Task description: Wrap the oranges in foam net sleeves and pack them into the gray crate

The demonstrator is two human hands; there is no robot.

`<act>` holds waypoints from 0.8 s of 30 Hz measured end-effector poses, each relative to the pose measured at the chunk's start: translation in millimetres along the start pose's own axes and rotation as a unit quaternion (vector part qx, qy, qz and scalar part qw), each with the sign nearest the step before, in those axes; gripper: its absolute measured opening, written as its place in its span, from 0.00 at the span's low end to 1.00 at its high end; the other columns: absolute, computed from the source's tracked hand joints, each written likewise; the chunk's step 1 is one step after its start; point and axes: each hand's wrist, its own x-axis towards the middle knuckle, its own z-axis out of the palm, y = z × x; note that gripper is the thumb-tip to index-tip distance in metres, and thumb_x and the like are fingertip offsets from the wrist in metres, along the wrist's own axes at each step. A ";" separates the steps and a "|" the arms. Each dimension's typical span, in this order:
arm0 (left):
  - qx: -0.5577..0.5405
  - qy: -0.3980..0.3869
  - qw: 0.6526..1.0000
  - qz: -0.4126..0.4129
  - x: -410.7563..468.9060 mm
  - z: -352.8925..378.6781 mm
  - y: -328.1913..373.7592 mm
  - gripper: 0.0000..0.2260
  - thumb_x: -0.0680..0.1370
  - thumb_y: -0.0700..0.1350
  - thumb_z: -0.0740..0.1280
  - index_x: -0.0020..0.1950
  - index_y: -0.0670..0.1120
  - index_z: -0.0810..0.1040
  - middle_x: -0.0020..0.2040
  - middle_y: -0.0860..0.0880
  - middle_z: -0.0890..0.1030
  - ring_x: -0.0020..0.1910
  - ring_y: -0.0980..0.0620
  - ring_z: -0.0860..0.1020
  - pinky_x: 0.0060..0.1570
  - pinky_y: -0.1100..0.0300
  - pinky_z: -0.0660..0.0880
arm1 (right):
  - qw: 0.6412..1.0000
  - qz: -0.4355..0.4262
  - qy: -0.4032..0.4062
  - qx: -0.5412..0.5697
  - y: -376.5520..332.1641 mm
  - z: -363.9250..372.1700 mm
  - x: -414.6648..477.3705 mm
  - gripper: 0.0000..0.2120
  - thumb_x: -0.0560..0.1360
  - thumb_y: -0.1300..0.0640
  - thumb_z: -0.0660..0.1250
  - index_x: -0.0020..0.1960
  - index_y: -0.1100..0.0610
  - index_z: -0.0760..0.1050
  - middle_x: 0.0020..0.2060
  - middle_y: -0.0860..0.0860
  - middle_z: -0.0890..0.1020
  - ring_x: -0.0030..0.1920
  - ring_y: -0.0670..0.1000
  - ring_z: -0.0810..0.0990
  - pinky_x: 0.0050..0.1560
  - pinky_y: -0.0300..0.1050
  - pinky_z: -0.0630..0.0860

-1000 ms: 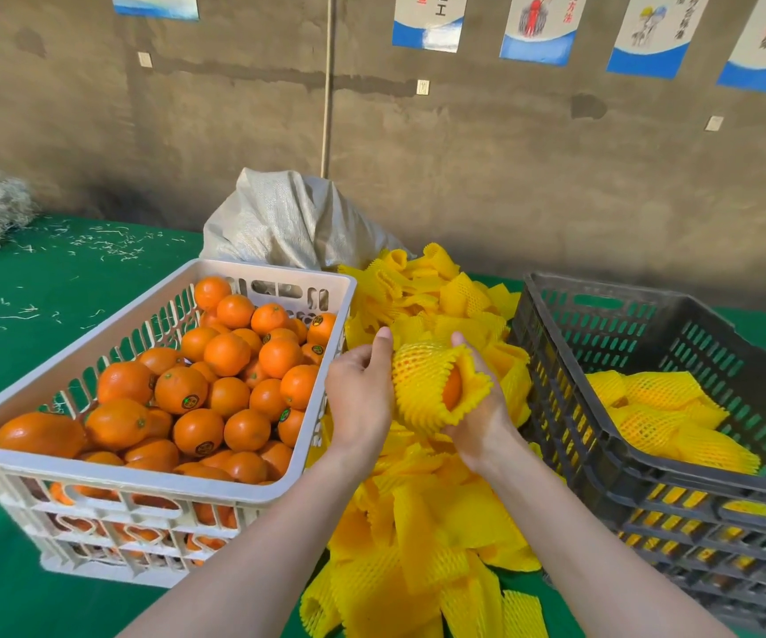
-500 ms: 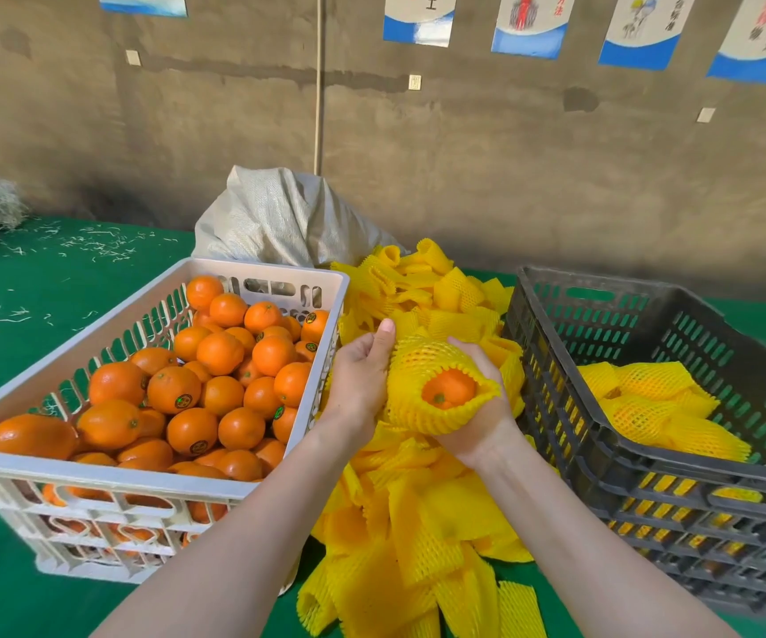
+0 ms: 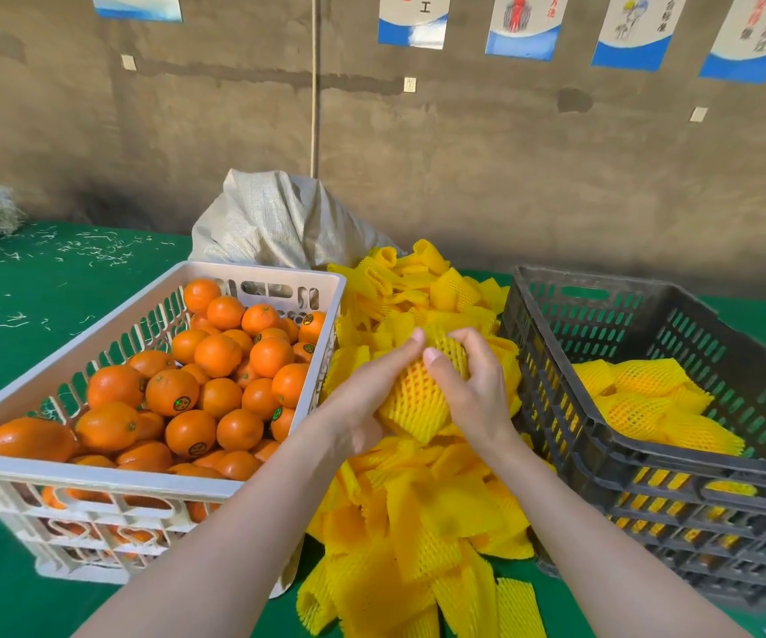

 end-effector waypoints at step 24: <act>-0.073 0.007 0.977 0.201 44.7 112.4 -2.5 0.24 0.81 0.61 0.48 0.68 0.51 0.72 0.60 0.49 0.80 0.58 0.51 0.79 0.58 0.54 0.76 | 0.977 0.148 0.096 0.117 -6.3 -88.2 21.4 0.28 0.59 0.51 0.77 0.57 0.50 0.73 0.53 0.51 0.80 0.54 0.50 0.80 0.55 0.51 0.78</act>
